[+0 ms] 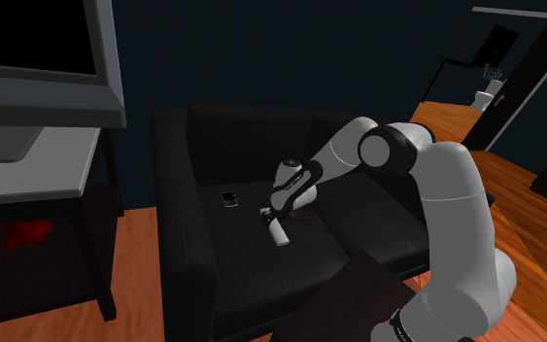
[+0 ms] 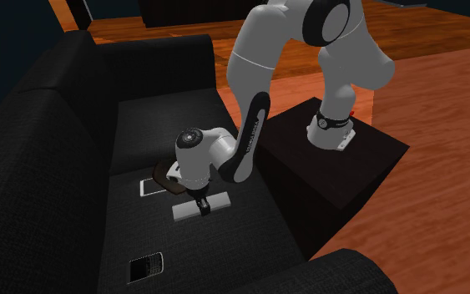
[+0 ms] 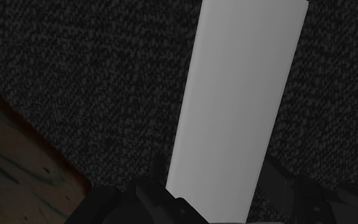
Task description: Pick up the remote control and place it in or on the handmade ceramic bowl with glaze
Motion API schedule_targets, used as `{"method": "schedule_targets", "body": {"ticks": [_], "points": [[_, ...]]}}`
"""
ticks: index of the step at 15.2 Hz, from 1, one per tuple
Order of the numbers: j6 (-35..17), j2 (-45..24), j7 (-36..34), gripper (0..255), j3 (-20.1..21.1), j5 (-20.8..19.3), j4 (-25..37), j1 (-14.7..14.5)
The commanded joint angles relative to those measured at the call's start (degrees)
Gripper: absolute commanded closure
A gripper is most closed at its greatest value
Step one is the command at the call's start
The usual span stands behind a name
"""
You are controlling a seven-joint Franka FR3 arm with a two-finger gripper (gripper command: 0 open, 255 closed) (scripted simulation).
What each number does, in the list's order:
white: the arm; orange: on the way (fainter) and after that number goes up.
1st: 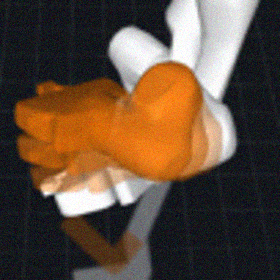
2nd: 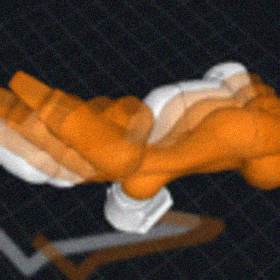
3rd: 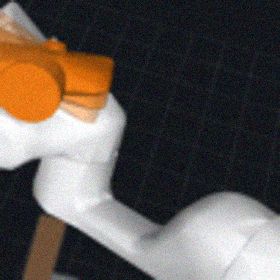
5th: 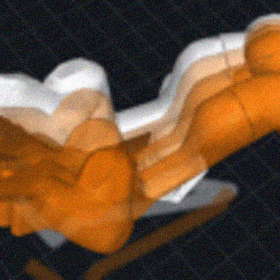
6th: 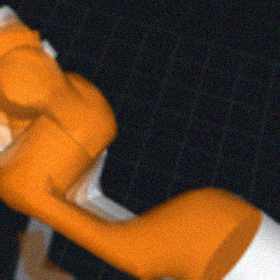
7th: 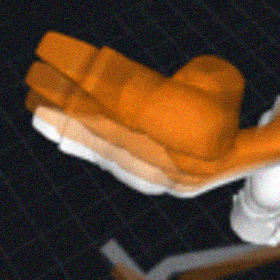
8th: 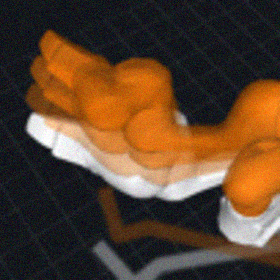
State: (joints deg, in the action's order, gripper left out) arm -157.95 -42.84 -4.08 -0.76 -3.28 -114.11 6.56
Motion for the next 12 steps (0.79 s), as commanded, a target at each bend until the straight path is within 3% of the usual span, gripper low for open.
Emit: {"method": "schedule_targets", "body": {"ticks": [1, 12], "points": [[0.0, -0.01, 0.0, 255, -0.01, 0.0, 0.0, 0.01], [4.08, 6.64, 0.25, 255, 0.15, 0.11, -2.57, 0.13]]}}
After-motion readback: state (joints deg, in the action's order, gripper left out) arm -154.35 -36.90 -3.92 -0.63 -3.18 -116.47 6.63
